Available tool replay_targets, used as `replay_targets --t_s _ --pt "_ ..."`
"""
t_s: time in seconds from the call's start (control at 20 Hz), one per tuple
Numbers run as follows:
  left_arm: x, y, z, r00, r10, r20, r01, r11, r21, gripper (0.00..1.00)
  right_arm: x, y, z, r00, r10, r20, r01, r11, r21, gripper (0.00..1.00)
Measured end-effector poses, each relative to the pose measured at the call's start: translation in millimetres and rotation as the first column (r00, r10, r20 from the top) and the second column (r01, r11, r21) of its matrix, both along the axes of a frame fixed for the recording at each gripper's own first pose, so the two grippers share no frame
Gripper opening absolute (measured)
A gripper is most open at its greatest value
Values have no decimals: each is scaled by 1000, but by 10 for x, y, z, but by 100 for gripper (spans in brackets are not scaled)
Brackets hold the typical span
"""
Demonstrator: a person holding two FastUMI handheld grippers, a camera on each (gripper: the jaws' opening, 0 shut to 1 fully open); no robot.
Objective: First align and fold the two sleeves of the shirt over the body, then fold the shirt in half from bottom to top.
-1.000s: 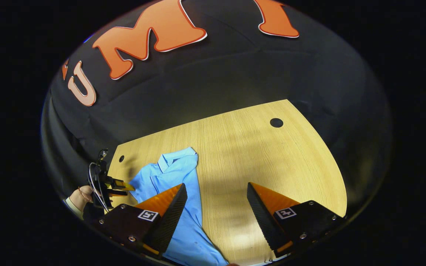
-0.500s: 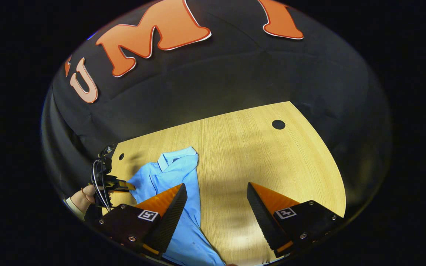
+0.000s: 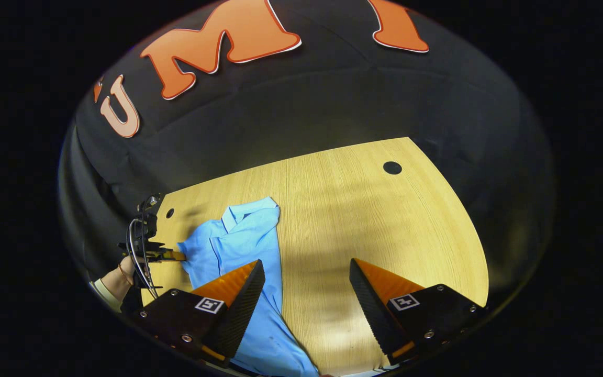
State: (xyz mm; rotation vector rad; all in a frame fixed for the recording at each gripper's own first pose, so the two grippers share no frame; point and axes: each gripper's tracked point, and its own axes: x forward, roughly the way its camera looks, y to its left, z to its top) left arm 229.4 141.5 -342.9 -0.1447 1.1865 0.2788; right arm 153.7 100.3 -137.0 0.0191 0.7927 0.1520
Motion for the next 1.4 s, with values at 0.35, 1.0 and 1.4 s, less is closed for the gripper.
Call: replay_targets --t_s 0.35,1.0,1.4 --pt "254 -300 712 978 -155 142 148 987 59 6 -46 -119 164 998 -27 49 26 1000 12 99" --pt "480 -2095 1218 888 -388 246 411 910 -52 6 -132 -561 200 994 -96 59 94 995 26 99" --pt "471 -2830 891 850 -490 193 510 858 -67 6 -151 -939 43 989 -146 26 145 989 29 99"
